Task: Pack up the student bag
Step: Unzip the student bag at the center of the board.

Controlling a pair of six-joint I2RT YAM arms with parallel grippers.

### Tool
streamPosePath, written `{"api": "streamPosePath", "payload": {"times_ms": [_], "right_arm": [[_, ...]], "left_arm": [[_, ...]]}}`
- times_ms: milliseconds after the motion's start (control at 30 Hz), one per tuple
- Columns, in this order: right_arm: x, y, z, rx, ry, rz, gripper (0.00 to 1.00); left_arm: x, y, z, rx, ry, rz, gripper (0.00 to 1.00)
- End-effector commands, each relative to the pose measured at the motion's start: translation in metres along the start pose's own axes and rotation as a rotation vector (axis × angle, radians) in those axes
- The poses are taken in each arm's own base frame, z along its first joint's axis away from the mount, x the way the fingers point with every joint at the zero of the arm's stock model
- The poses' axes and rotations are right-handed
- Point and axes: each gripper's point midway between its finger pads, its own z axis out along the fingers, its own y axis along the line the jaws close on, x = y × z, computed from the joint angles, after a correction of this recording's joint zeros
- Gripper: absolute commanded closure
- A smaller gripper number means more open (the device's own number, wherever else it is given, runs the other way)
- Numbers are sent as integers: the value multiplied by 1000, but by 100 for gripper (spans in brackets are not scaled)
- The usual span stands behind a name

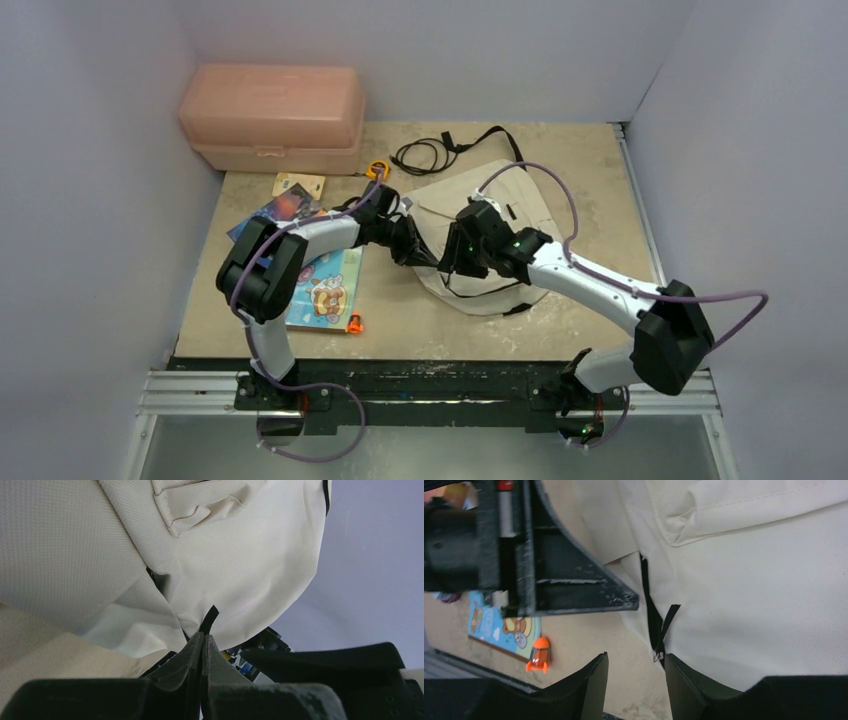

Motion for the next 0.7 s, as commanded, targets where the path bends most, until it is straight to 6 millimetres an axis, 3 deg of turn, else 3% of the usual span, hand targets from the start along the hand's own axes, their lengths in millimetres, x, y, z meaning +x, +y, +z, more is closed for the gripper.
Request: {"api": "streamPosePath", "payload": {"times_ms": [0,300,533,600,667], "right_arm": [[-24,1,15,74,-104,138,51],[-11,-17,49,202,-89,119,57],[-1,-29,60,250,-81,100,75],[-1,-29,60,239,-93,105,81],[-4,-26,56,211,-111,109,95]], "left_arm": [[5,-24,-12,71,-5,49,100],[2,-10,-7,20,-15,28,100],[1,-9,-8,6,-28,23,100],[2,-8,-8,8,-29,18,88],[2,-8,-8,12,-33,13,77]]}}
